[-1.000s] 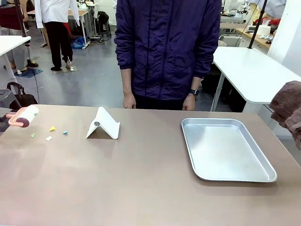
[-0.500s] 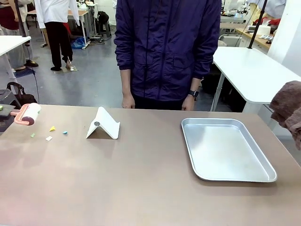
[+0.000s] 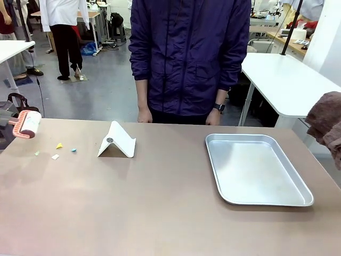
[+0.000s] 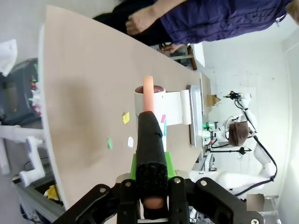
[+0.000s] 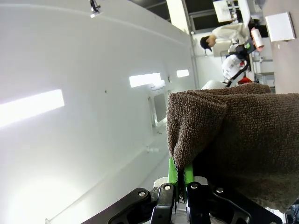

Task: Clean the surface of the table.
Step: Clean the area not pointed to by the person.

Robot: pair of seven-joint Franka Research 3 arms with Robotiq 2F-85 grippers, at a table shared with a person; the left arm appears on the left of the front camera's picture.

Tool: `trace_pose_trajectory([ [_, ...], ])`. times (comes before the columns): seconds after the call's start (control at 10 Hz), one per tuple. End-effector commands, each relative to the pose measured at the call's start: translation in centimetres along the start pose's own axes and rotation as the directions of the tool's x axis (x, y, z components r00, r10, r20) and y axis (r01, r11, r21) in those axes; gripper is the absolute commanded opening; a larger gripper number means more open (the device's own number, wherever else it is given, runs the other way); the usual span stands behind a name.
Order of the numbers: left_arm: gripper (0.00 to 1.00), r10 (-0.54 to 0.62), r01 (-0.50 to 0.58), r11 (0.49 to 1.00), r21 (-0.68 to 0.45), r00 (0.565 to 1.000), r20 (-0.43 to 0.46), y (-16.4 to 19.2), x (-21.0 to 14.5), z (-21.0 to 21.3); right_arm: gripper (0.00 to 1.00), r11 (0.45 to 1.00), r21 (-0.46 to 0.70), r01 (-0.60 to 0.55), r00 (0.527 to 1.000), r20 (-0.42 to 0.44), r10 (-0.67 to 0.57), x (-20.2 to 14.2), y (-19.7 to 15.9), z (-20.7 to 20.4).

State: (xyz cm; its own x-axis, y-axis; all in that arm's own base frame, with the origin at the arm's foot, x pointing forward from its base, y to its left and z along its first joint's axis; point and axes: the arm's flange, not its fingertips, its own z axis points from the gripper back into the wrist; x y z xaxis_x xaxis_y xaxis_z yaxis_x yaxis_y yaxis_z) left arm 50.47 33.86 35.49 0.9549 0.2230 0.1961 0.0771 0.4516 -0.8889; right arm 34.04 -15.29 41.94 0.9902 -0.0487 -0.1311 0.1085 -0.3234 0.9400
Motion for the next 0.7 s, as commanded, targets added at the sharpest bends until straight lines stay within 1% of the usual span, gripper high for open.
trace_pose_trajectory([
  [0.0, 0.22, 0.035, -0.032, 0.997, 0.068, 0.998, -0.047, -0.7, -1.8, 2.7, 0.06, 1.000, 0.005, -0.011, 1.000, 0.004, 0.011, -0.1, 0.4, 0.0],
  [0.1, 0.22, 0.044, -0.036, 0.994, 0.102, 0.997, -0.070, -0.1, -2.1, 3.5, 0.06, 1.000, 0.005, -0.011, 1.000, 0.004, 0.011, -0.1, 0.4, 0.0],
  [0.2, 0.22, 0.042, -0.033, 0.987, 0.159, 0.998, -0.049, 1.0, -2.9, 3.7, 0.06, 1.000, 0.005, -0.011, 1.000, 0.004, 0.011, -0.1, 0.4, 0.0],
  [0.3, 0.22, 0.063, -0.048, 0.986, 0.160, 0.994, -0.087, 1.5, -3.4, 3.4, 0.06, 1.000, 0.005, -0.011, 1.000, 0.004, 0.011, -0.1, 0.4, 0.0],
  [0.4, 0.22, 0.069, -0.046, 0.978, 0.204, 0.992, -0.105, 1.8, -3.5, 2.9, 0.06, 1.000, 0.005, -0.011, 1.000, 0.004, 0.011, -0.1, 0.4, 0.0],
  [0.5, 0.22, 0.071, -0.041, 0.978, 0.204, 0.988, -0.138, 1.8, -3.6, 2.3, 0.06, 1.000, 0.005, -0.011, 1.000, 0.004, 0.011, -0.1, 0.4, 0.0],
  [0.6, 0.22, 0.063, -0.026, 0.973, 0.230, 0.986, -0.152, 1.8, -3.6, 1.6, 0.06, 1.000, 0.005, -0.011, 1.000, 0.004, 0.011, -0.1, 0.4, 0.0],
])
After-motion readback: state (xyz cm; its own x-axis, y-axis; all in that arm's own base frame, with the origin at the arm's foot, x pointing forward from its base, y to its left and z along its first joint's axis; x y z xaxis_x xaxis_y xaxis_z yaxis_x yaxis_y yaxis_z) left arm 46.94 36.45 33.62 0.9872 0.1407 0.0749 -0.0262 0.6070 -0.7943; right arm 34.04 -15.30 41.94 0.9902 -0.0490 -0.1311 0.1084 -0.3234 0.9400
